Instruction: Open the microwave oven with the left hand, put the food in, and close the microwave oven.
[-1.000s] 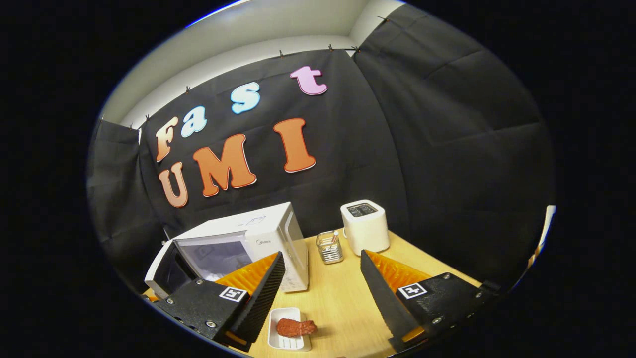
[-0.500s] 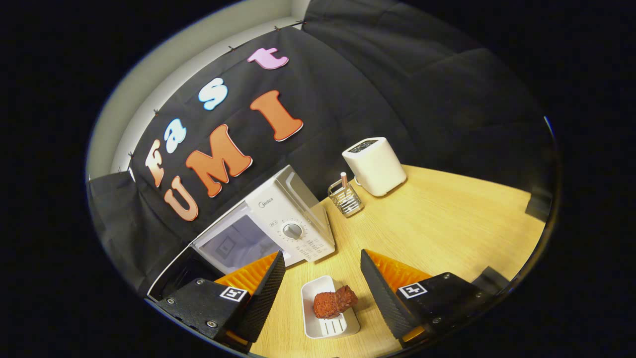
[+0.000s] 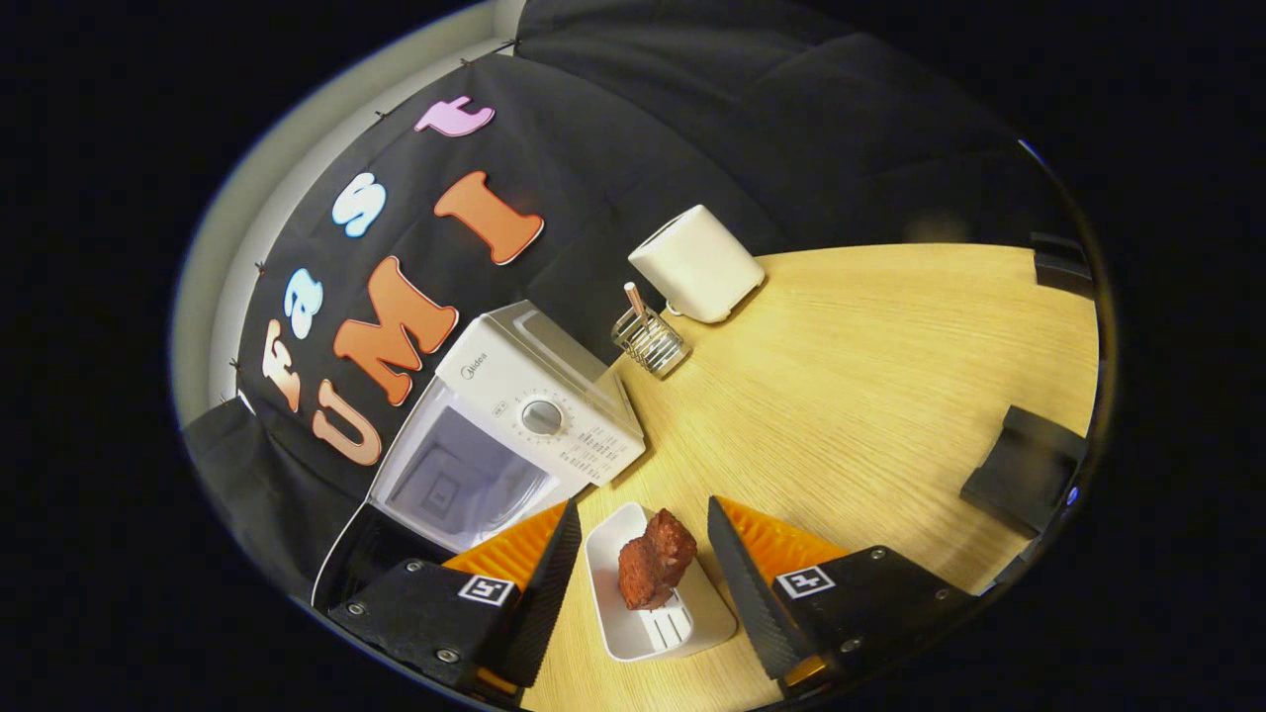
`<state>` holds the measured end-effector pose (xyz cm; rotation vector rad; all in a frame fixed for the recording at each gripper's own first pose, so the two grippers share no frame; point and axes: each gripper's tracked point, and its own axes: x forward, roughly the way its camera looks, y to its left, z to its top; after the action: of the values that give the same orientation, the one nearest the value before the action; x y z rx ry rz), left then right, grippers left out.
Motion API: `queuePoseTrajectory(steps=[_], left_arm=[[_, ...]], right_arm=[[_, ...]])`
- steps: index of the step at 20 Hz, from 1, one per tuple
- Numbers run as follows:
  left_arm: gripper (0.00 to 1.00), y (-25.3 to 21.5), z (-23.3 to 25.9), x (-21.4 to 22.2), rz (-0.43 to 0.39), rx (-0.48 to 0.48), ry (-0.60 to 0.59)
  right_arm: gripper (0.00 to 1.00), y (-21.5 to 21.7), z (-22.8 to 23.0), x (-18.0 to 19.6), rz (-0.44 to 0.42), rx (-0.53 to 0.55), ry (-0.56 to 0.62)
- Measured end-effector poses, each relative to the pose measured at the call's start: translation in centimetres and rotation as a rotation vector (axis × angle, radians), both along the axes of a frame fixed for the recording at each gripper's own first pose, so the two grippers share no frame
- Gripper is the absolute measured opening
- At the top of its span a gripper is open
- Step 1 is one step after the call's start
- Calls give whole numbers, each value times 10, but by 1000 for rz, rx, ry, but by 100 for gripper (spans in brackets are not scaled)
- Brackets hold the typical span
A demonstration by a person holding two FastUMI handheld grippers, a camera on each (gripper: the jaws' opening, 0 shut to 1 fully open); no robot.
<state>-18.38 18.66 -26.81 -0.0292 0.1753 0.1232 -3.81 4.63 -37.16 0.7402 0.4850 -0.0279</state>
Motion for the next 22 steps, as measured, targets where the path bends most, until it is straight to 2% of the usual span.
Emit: queuePoseTrajectory(steps=[1,2,3,4,5,6,7,8,9,12,13,14,16,17,21,22], left_arm=[[23,3,1,-3,-3,-2,2],[21,7,2,-4,2,-7,-1],[25,12,5,-6,3,-21,-7],[25,14,8,-7,2,-40,-14],[27,18,9,-10,8,-54,-21],[28,26,10,-11,25,-62,-27],[29,34,10,-12,45,-64,-31],[31,42,10,-15,61,-65,-36],[39,49,12,-17,77,-66,-38],[36,71,10,-20,120,-67,-41],[39,76,6,-25,130,-69,-40],[37,81,4,-28,139,-71,-39],[39,89,3,-30,150,-73,-39],[36,94,1,-32,157,-72,-39],[40,108,3,-31,179,-50,-42],[36,110,4,-29,178,-43,-42]], right_arm=[[76,2,-2,1,-3,13,3],[71,3,-3,2,-8,17,5],[62,3,-8,3,-19,1,15],[57,-1,-12,4,-30,-14,24],[45,-2,-13,4,-46,-12,31],[40,-3,-12,5,-57,2,34],[27,-3,-9,5,-65,23,28],[24,-2,-7,5,-69,34,26],[19,0,-8,5,-66,32,27],[17,4,-1,6,-64,-5,15],[17,5,1,6,-64,-18,13],[14,6,4,6,-63,-36,9],[14,7,12,6,-73,-77,-1],[11,6,19,6,-84,-90,-12],[10,13,62,7,-106,-145,-89],[11,19,74,8,-100,-148,-111]])
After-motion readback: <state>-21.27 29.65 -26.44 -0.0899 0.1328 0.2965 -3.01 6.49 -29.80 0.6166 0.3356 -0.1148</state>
